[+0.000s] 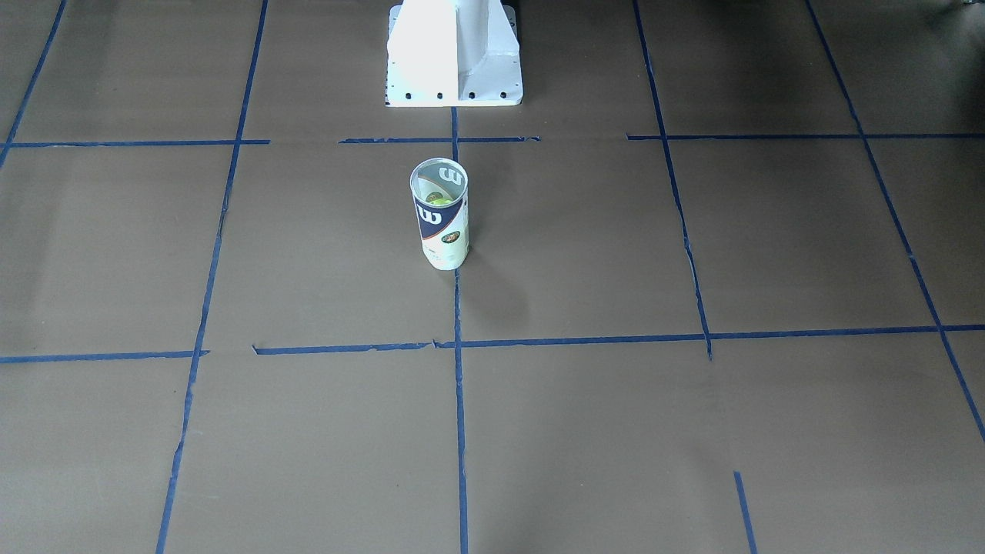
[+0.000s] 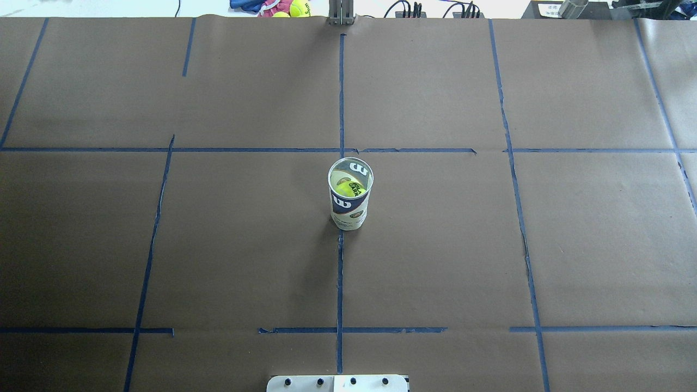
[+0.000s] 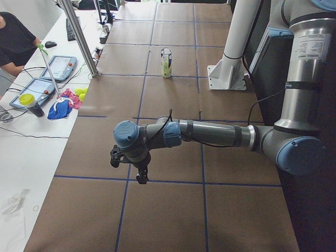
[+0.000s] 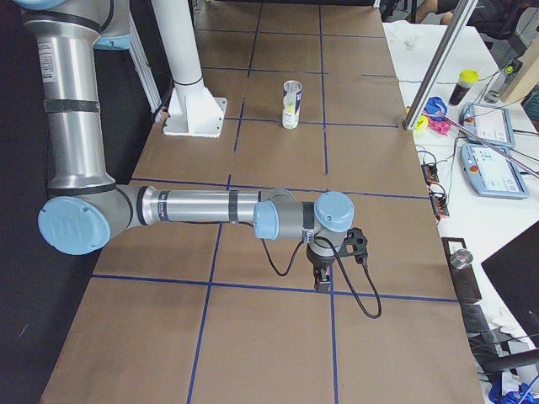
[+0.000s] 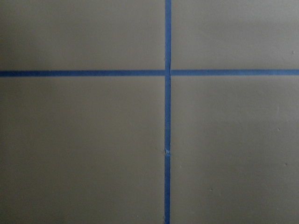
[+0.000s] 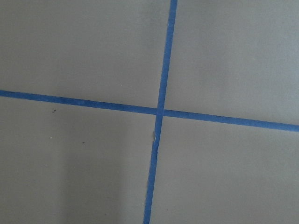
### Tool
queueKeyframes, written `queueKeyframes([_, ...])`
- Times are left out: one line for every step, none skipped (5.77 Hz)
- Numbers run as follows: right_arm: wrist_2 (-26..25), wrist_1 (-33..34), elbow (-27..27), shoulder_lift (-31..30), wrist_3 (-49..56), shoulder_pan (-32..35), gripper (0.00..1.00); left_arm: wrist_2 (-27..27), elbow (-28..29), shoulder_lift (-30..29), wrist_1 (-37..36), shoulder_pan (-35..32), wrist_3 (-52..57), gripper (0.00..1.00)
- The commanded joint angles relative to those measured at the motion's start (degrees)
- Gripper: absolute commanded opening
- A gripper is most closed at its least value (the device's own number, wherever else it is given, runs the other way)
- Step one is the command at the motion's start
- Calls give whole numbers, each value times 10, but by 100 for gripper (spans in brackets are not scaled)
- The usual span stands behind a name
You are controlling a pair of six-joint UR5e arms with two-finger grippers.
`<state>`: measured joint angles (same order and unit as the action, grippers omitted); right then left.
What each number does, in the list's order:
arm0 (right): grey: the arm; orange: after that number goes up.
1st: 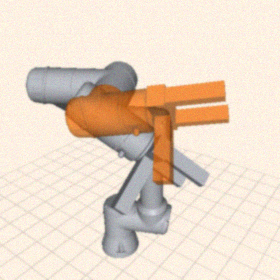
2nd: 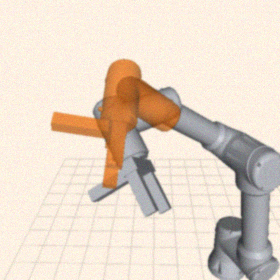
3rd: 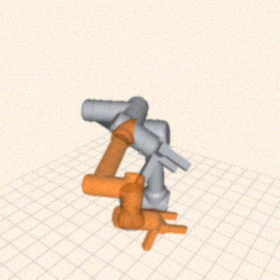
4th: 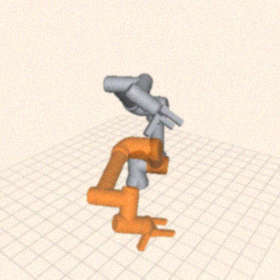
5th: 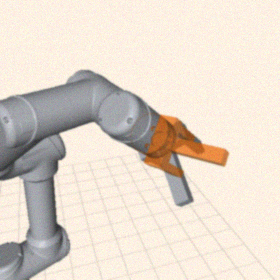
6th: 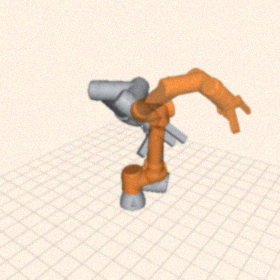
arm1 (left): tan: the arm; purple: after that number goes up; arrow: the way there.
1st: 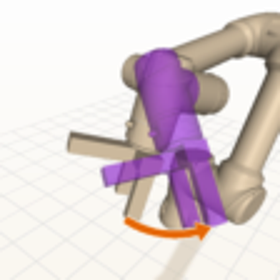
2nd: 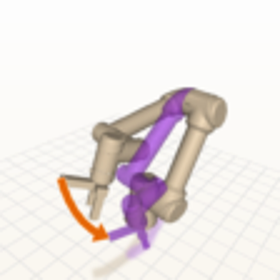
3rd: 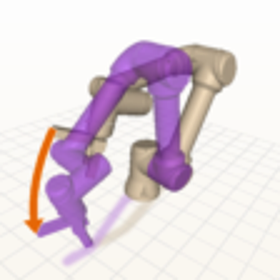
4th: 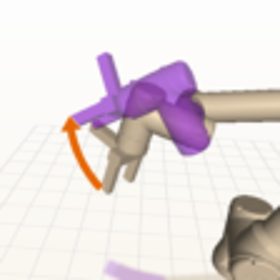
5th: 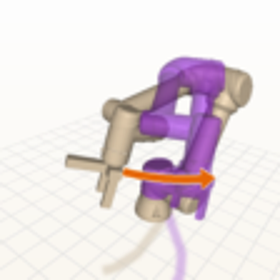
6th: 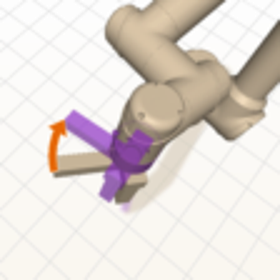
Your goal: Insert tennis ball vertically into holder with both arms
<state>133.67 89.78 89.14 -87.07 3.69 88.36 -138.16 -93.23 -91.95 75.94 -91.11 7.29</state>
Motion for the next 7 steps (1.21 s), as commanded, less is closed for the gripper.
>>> queueKeyframes([-2, 3, 18, 1, -7, 0, 100, -2, -26, 5, -1, 1, -3, 100])
queueKeyframes([-3, 16, 25, -1, -7, -1, 100, 21, -42, 5, -1, 2, -1, 100])
queueKeyframes([-7, 66, 50, 1, -4, -6, 100, 38, -45, 14, -1, 2, 1, 100])
queueKeyframes([-11, 67, 58, -7, 1, -7, 100, 36, -41, 15, 0, 3, -1, 100])
queueKeyframes([-11, 67, 57, -7, 1, -8, 100, 32, -48, 33, -6, 3, -3, 100])
queueKeyframes([-11, 67, 55, -8, 2, -11, 100, 32, -49, 34, -12, 4, 0, 100])
queueKeyframes([-11, 67, 55, -9, 2, -11, 100, 32, -50, 44, -4, 5, 4, 100])
